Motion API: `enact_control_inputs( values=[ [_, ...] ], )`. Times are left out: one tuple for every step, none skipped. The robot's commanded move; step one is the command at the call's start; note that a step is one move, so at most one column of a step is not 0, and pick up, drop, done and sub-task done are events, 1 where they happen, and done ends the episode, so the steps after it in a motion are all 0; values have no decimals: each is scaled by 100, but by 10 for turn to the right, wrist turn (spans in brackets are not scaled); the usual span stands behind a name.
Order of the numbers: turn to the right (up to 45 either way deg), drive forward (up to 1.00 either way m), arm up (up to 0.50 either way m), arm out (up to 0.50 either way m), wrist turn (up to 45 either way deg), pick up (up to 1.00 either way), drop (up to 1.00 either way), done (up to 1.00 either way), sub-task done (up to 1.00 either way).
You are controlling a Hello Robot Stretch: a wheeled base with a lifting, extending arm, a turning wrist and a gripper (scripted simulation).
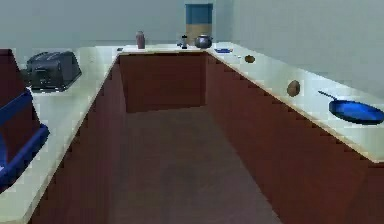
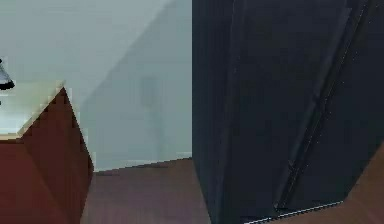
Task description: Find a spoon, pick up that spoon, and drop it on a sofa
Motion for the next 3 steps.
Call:
enact_control_inputs(
  values=[
    [0, 100, 0, 0, 0, 0, 0, 0, 0],
    [0, 60, 0, 0, 0, 0, 0, 0, 0],
    [-270, 0, 0, 0, 0, 0, 0, 0, 0]
  ],
)
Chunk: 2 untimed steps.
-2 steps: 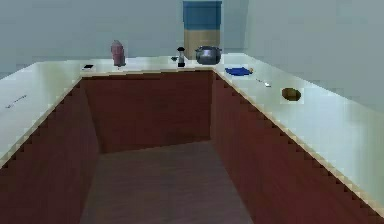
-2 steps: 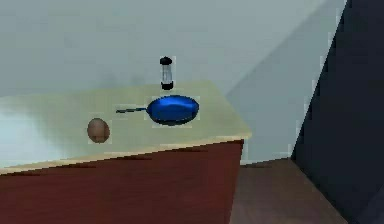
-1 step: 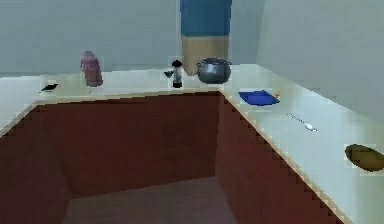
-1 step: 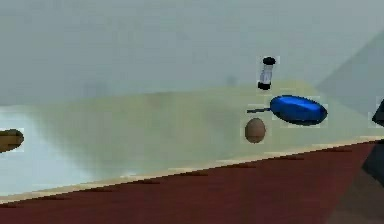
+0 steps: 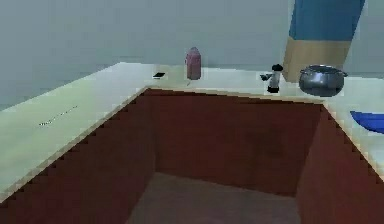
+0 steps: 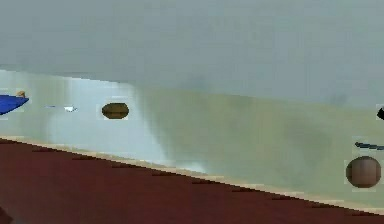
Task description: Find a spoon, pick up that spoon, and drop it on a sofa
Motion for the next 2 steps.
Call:
enact_control_inputs(
  values=[
    [0, 5, 0, 0, 0, 0, 0, 0, 0],
    [-270, 0, 0, 0, 0, 0, 0, 0, 0]
  ],
)
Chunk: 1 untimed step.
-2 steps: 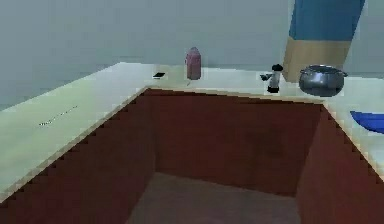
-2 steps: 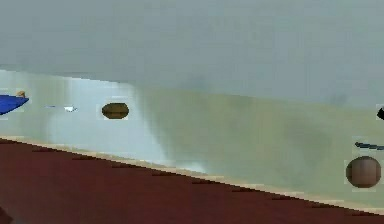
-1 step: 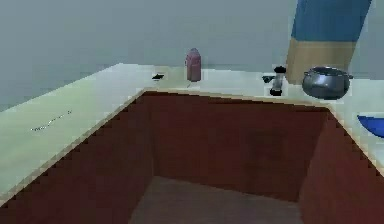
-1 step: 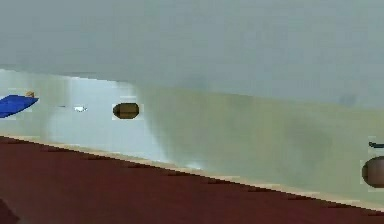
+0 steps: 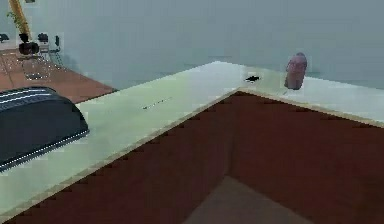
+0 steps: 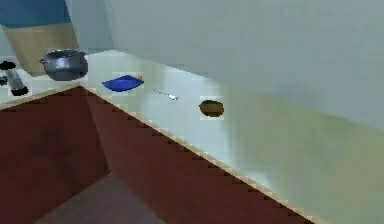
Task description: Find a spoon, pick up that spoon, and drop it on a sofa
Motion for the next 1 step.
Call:
enact_control_inputs(
  values=[
    [-30, 0, 0, 0, 0, 0, 0, 0, 0]
  ],
)
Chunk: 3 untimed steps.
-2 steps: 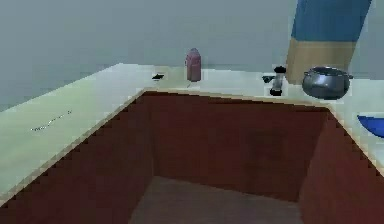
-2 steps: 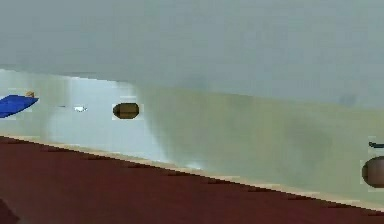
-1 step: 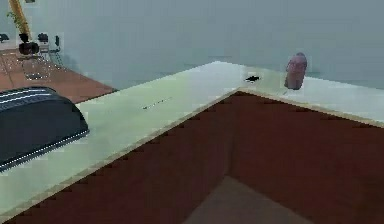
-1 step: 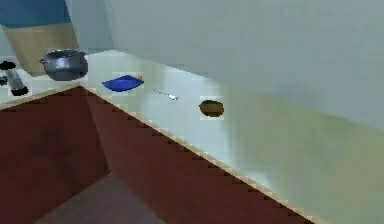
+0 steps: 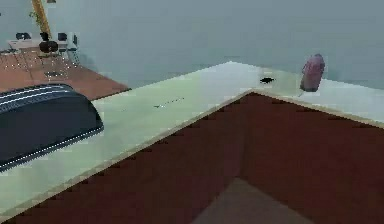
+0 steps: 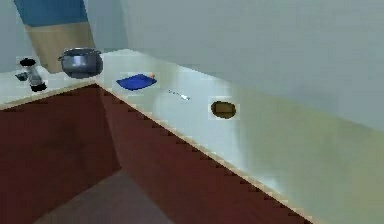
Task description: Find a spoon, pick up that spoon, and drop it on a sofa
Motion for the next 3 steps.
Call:
enact_control_inputs(
  values=[
    [450, 0, 0, 0, 0, 0, 0, 0, 0],
    [330, 0, 0, 0, 0, 0, 0, 0, 0],
    [0, 40, 0, 0, 0, 0, 0, 0, 0]
  ],
)
